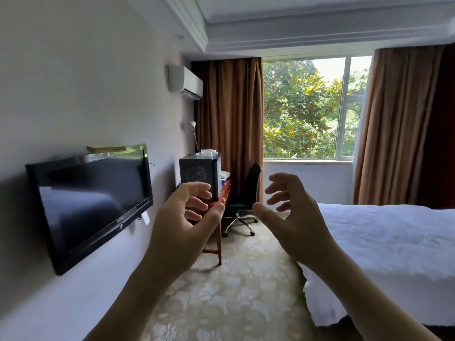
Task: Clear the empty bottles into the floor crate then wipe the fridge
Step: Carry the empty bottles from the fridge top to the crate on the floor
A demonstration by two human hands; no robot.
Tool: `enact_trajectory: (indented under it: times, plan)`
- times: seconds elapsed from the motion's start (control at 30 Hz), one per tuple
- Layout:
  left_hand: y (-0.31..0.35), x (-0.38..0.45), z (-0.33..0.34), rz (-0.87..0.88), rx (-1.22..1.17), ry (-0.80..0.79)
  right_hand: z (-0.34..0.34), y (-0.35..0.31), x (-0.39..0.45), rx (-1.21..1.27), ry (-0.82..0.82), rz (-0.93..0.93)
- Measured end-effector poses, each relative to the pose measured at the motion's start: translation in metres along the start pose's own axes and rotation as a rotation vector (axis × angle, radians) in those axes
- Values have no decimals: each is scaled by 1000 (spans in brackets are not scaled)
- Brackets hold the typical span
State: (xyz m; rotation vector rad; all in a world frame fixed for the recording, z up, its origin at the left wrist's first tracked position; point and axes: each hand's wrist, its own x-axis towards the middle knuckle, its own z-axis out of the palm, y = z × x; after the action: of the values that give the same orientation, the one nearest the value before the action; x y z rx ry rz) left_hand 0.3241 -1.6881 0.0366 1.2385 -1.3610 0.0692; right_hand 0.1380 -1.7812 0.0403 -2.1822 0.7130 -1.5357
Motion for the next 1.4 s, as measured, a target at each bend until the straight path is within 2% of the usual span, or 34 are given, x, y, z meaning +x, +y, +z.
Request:
enact_trajectory:
  times: [0.2, 0.37, 0.6, 0.93, 1.17, 1.4]
  plan:
    - [-71, 73, 52, -44, 16, 27, 34, 82, 71, 32, -26, 36]
    - [-156, 133, 90, -60, 22, 14, 77, 164, 133, 39, -14, 51]
    - [-284, 262, 140, -66, -21, 28, 156, 276, 254, 20, -20, 78]
    - [-418, 411, 213, -80, -17, 11, 233, 417, 408, 41, -4, 99]
    - [-524, 494, 304, -119, 11, 32, 279, 557, 493, 60, -38, 89]
    - [-613, 612, 408, -123, 50, 20, 296, 713, 609, 103, -13, 82]
